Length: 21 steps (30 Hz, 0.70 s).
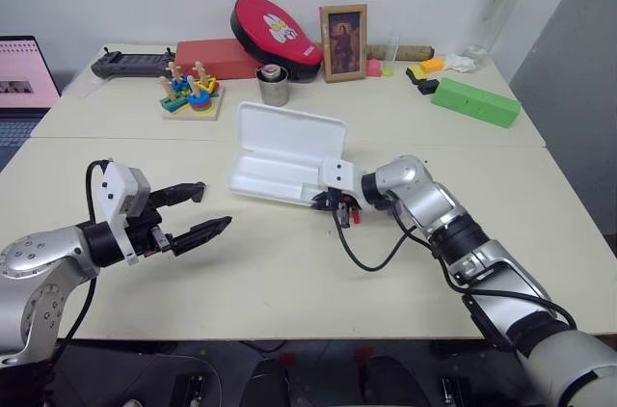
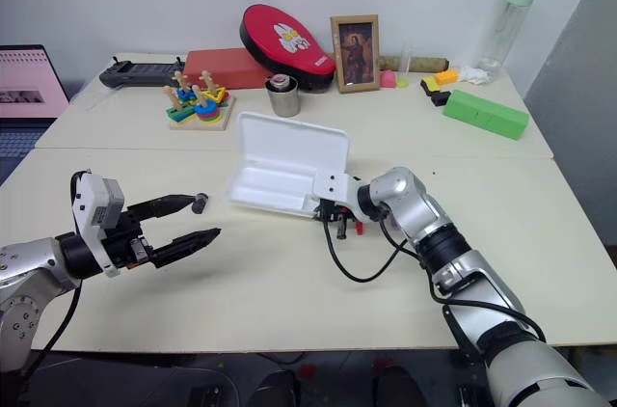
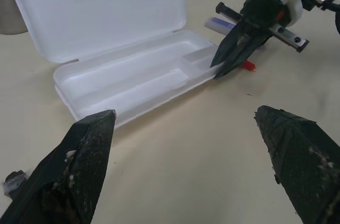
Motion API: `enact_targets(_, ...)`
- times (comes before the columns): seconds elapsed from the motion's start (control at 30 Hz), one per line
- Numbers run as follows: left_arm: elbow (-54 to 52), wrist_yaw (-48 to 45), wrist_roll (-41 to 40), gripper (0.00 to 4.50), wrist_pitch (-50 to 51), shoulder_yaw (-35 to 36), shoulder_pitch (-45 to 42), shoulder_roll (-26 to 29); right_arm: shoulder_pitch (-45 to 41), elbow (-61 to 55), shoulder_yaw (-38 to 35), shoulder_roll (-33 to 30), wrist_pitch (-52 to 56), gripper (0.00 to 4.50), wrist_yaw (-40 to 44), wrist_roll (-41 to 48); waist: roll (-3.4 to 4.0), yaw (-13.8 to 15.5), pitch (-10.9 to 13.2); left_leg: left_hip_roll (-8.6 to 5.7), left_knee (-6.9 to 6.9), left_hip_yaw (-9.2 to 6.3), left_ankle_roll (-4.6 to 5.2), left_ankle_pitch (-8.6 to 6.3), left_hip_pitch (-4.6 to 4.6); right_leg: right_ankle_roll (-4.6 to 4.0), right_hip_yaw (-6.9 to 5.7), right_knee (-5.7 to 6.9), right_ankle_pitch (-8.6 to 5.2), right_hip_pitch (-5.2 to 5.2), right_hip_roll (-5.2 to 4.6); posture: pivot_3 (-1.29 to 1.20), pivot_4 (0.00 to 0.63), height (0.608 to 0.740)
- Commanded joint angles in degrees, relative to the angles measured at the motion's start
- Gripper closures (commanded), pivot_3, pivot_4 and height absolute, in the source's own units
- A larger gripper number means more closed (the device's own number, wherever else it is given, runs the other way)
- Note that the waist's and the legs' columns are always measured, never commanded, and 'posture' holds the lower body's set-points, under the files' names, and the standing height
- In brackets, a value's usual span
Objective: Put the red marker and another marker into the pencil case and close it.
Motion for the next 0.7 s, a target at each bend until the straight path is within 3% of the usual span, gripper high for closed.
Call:
enact_targets(0.03, -2.2, -1.7, -1.1, 0.00, 0.7, 2.9, 1.9, 2.1, 2.9, -8.0, 0.8, -3.0, -0.8, 4.45, 4.0, 1.2, 0.00, 0.0, 0.0, 0.00, 0.01, 0.00, 0.00, 0.00, 0.00, 0.00, 0.00, 0.00, 0.00, 0.01, 0.00, 0.00, 0.150, 0.740)
enact_targets(0.7, -2.5, -1.7, -1.0, 0.00, 1.3, 1.9, 1.1, 2.0, 3.7, -6.4, 1.4, -2.8, 0.0, 4.45, 4.0, 0.0, -0.01, 0.0, 0.0, 0.01, 0.02, 0.00, 0.00, 0.00, 0.03, 0.01, 0.00, 0.00, 0.01, 0.02, 0.00, 0.00, 0.150, 0.740)
